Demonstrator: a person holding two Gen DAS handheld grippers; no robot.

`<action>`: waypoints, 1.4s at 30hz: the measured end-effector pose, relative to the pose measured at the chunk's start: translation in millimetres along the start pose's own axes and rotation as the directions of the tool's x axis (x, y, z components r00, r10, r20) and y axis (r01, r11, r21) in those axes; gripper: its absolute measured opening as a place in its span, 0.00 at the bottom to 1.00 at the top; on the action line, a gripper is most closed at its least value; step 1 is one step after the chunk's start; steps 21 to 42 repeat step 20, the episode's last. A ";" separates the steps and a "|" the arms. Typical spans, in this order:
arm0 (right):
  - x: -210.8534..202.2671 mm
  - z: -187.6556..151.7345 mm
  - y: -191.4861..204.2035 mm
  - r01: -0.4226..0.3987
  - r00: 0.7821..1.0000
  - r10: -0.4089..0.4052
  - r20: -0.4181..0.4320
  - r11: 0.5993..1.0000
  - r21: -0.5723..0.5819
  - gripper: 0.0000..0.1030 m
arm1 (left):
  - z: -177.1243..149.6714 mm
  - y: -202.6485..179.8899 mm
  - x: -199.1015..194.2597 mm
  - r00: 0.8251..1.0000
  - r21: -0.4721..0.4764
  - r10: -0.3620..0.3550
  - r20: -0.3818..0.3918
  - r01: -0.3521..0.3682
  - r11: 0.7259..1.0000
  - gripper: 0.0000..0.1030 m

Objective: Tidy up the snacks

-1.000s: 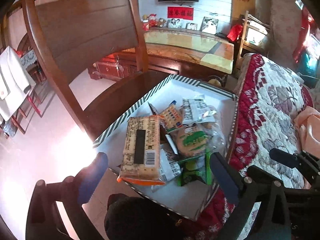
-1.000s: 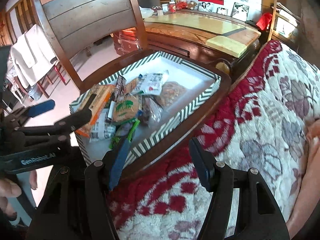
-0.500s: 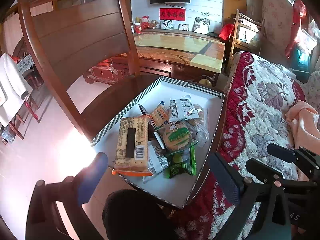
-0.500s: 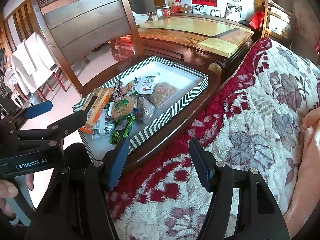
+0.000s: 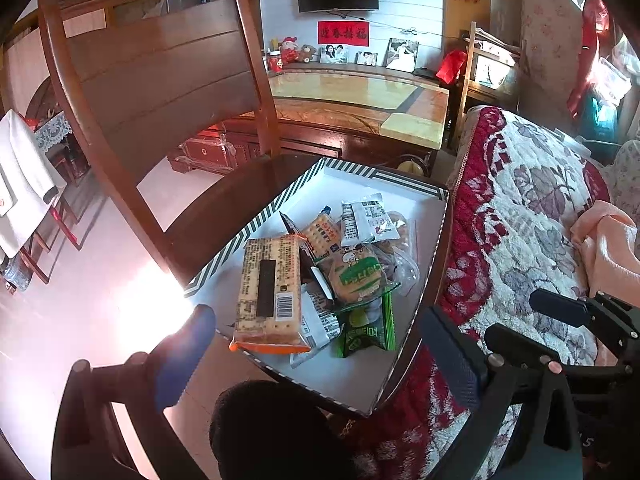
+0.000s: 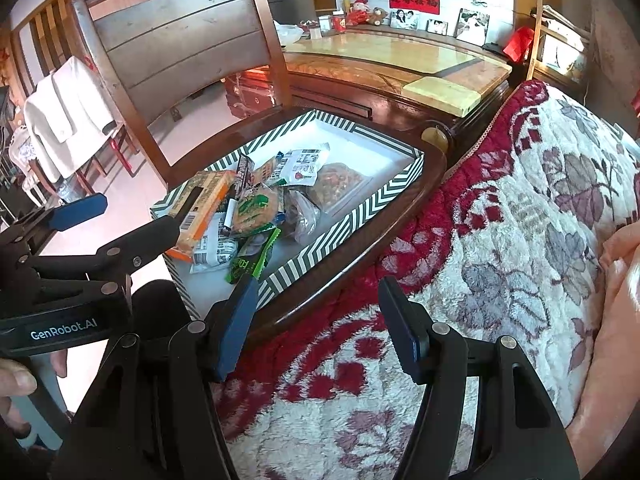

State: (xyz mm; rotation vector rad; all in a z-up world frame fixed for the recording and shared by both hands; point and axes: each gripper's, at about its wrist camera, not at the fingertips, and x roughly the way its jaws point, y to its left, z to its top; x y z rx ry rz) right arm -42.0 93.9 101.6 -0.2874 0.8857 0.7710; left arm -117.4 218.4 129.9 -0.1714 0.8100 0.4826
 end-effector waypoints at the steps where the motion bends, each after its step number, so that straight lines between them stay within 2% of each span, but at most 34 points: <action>1: 0.6 0.1 0.4 0.000 1.000 0.000 -0.002 1.000 -0.001 0.61 | 0.0 0.1 0.1 1.000 0.001 0.000 -0.001 0.000 1.000 1.00; 7: 2.8 -1.1 1.7 0.000 1.000 0.000 -0.011 1.000 -0.006 0.61 | -0.4 -0.1 0.3 1.000 0.003 0.000 0.001 0.000 1.000 1.00; 16: 4.7 -2.8 1.5 -0.003 1.000 0.003 -0.021 1.000 -0.007 0.61 | -3.4 -4.0 -1.1 0.999 0.035 -0.003 0.044 0.001 0.999 1.00; 42: 3.2 -4.0 -0.8 0.003 1.000 -0.003 -0.017 1.000 -0.006 0.61 | -2.2 -9.8 -2.2 0.999 0.039 -0.007 0.047 0.005 0.999 1.00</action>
